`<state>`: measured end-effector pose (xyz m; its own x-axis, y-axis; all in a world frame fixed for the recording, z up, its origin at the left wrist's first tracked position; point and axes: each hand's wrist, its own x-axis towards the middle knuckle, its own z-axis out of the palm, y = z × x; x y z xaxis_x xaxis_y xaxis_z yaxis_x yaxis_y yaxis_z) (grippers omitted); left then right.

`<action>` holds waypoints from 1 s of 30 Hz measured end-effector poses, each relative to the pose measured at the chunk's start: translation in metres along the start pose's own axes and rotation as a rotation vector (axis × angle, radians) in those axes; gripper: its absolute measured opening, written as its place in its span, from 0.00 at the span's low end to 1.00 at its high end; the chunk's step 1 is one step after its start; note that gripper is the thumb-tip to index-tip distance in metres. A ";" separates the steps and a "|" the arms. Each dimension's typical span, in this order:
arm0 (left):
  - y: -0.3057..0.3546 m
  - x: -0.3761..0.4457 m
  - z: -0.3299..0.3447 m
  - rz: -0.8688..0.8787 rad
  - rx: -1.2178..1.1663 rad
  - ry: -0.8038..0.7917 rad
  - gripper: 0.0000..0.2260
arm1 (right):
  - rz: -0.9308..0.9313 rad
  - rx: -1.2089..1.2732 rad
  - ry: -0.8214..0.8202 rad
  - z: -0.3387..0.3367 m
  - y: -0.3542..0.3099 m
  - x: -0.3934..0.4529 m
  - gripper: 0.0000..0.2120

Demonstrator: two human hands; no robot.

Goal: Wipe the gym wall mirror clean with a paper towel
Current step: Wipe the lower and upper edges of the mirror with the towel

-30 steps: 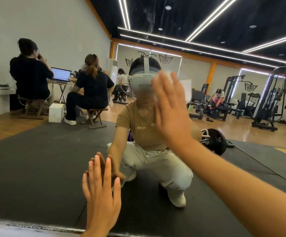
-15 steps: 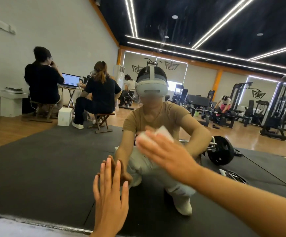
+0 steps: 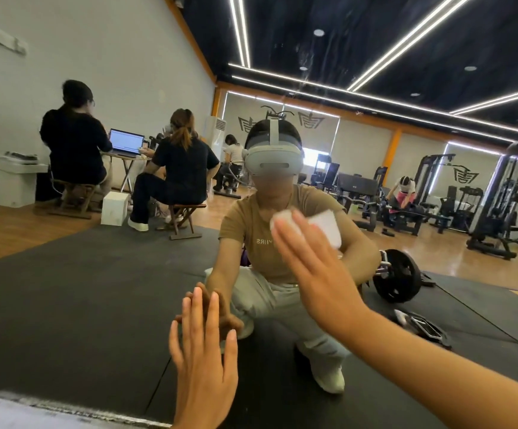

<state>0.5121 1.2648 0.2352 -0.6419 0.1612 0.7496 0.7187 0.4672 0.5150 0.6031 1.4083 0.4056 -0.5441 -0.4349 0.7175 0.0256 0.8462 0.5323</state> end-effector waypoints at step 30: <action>0.024 0.017 -0.015 -0.074 -0.086 -0.007 0.29 | -0.022 -0.227 -0.116 -0.028 0.022 -0.029 0.35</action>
<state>0.5225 1.2651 0.2664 -0.6960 0.1354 0.7052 0.6891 0.4020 0.6029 0.6431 1.4305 0.4094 -0.6388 -0.4032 0.6552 0.1934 0.7402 0.6440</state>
